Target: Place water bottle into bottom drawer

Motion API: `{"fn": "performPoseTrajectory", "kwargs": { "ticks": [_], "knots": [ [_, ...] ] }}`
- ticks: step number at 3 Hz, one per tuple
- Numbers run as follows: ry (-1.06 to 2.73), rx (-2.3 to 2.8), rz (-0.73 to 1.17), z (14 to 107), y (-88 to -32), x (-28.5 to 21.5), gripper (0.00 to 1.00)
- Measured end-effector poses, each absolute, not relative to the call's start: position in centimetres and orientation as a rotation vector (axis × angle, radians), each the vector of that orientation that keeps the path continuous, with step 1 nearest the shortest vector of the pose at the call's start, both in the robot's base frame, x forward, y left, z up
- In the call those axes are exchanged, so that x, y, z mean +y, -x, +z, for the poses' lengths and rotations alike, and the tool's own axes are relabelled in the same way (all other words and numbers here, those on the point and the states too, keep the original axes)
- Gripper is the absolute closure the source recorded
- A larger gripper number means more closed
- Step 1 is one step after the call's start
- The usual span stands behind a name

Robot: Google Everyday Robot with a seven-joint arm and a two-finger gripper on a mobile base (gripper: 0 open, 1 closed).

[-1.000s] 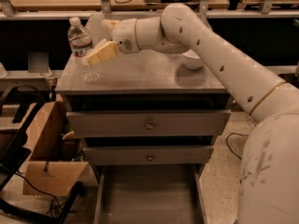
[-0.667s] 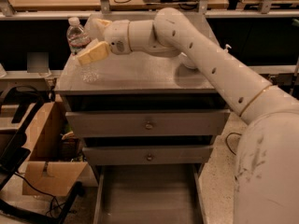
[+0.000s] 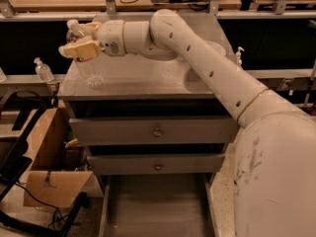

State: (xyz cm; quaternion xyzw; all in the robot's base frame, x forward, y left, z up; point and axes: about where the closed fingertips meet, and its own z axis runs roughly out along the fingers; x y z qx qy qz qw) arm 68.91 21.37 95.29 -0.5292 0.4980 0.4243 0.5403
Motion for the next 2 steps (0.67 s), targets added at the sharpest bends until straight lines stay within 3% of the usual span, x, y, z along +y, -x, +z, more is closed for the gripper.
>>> {"fn": "performPoseTrajectory", "kwargs": {
  "ticks": [2],
  "knots": [
    [1.264, 1.181, 1.015, 95.28, -68.63, 21.88, 0.87]
  ]
}}
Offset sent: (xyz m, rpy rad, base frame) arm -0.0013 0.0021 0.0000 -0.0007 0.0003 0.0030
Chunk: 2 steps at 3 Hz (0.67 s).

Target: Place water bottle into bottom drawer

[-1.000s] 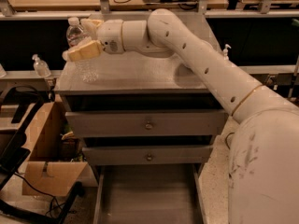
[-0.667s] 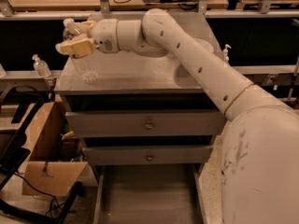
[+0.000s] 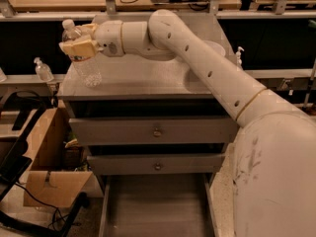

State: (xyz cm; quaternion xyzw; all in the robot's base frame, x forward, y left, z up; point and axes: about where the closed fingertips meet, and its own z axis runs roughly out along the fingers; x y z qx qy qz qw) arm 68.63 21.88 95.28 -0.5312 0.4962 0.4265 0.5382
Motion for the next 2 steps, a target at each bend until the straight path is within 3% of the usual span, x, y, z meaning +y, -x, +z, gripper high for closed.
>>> {"fn": "performPoseTrajectory", "kwargs": {
  "ticks": [1, 2],
  "knots": [
    [1.266, 1.178, 1.018, 95.3, -68.5, 22.1, 1.0],
    [1.284, 1.171, 0.989, 97.3, -67.9, 21.9, 1.0]
  ]
}}
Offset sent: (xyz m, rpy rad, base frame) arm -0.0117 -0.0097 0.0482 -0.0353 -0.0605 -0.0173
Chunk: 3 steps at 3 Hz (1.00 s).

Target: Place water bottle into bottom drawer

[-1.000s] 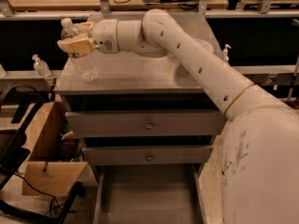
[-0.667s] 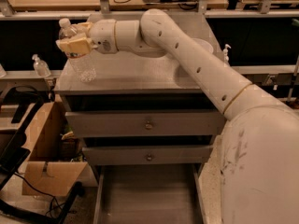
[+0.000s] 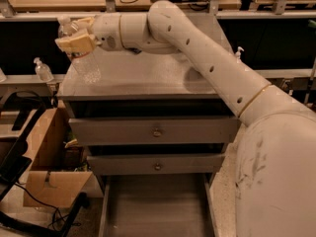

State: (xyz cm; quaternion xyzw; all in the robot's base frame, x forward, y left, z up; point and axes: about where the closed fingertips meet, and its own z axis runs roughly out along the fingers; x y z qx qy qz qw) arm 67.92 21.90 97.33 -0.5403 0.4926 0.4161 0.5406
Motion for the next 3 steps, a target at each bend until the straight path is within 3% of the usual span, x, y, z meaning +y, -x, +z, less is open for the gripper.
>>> {"fn": "performPoseTrajectory", "kwargs": {
  "ticks": [2, 3],
  "knots": [
    [1.25, 1.12, 0.863, 102.0, -60.8, 18.2, 1.0],
    [1.249, 1.099, 0.836, 99.4, -55.7, 17.0, 1.0]
  ]
}}
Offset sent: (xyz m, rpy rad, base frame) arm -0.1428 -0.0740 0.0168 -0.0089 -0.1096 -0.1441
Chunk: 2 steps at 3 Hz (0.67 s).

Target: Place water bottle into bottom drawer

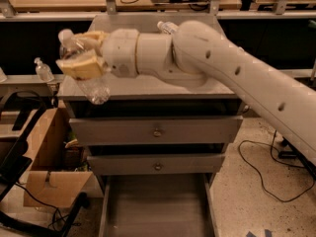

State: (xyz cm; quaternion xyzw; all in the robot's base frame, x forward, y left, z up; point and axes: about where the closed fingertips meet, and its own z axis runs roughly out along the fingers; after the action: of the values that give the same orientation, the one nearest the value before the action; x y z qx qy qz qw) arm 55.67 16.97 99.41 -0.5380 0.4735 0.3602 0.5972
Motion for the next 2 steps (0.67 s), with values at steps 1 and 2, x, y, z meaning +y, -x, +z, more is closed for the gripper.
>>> {"fn": "performPoseTrajectory", "kwargs": {
  "ticks": [1, 2],
  "knots": [
    [1.282, 1.033, 0.805, 92.4, -50.6, 14.0, 1.0],
    [1.339, 0.951, 0.741, 88.1, -49.1, 11.4, 1.0]
  ]
}}
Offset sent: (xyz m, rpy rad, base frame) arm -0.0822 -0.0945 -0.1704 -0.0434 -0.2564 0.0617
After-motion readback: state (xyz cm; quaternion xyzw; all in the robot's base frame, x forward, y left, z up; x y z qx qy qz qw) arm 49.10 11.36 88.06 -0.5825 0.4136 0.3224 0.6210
